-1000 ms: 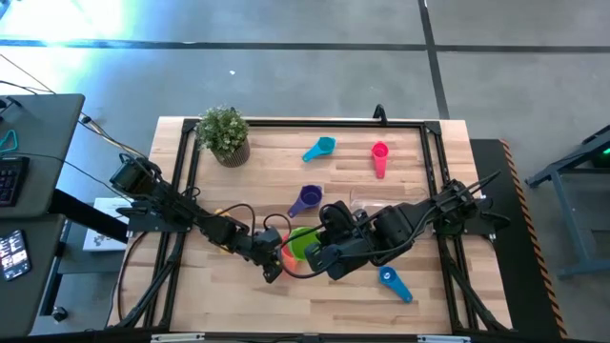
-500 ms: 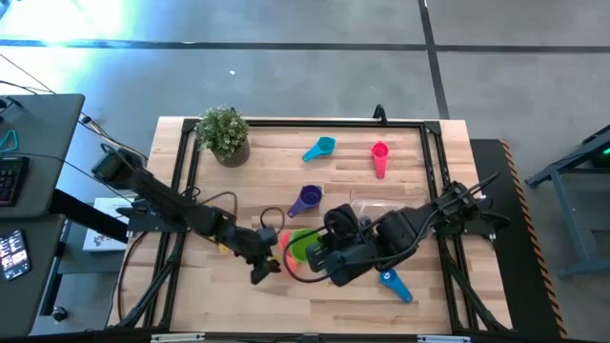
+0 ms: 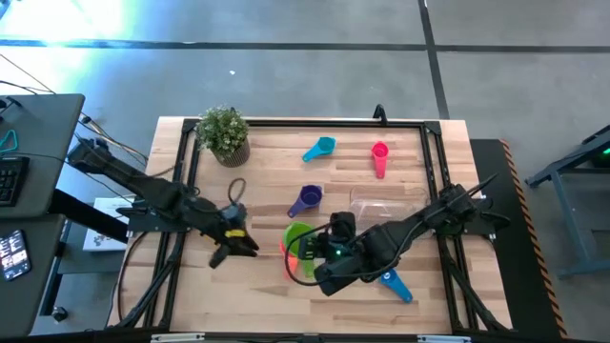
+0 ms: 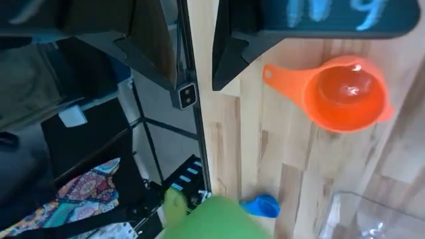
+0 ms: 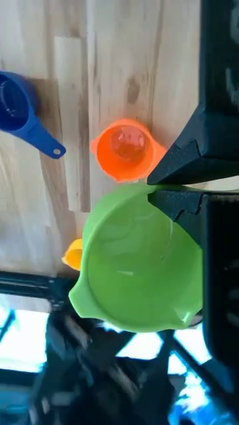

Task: Nest measuring cups in basket
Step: Stack the green measuring cup on top of the orange measuring cup

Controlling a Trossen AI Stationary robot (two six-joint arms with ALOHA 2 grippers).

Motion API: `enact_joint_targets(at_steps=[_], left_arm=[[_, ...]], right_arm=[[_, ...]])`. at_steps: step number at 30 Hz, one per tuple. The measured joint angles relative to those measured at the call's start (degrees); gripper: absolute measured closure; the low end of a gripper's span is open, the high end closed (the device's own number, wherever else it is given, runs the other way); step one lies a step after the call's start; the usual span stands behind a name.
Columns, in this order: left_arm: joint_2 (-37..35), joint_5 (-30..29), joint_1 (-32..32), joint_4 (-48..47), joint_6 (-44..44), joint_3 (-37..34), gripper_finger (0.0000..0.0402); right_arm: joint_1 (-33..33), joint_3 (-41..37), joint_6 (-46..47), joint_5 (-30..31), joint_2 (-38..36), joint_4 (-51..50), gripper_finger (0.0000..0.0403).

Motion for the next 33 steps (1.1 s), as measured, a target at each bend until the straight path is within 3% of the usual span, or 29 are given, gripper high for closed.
enact_joint_targets(at_steps=[8, 17, 33], left_arm=[[-10.3, -0.4, 0.0, -7.6, 0.9, 0.0, 0.0314], [-13.8, -1.6, 0.0, -12.1, 1.0, 0.0, 0.0314], [-13.8, -1.5, 0.0, -16.7, 2.0, 0.0, 0.0314]], right_arm=[[0.1, -11.6, 10.7, 3.5, 0.0, 11.8, 0.0402], [-2.2, -20.8, 13.7, 3.4, 0.0, 26.1, 0.0402], [-7.6, -12.3, -0.4, 1.2, 0.0, 28.3, 0.0402]])
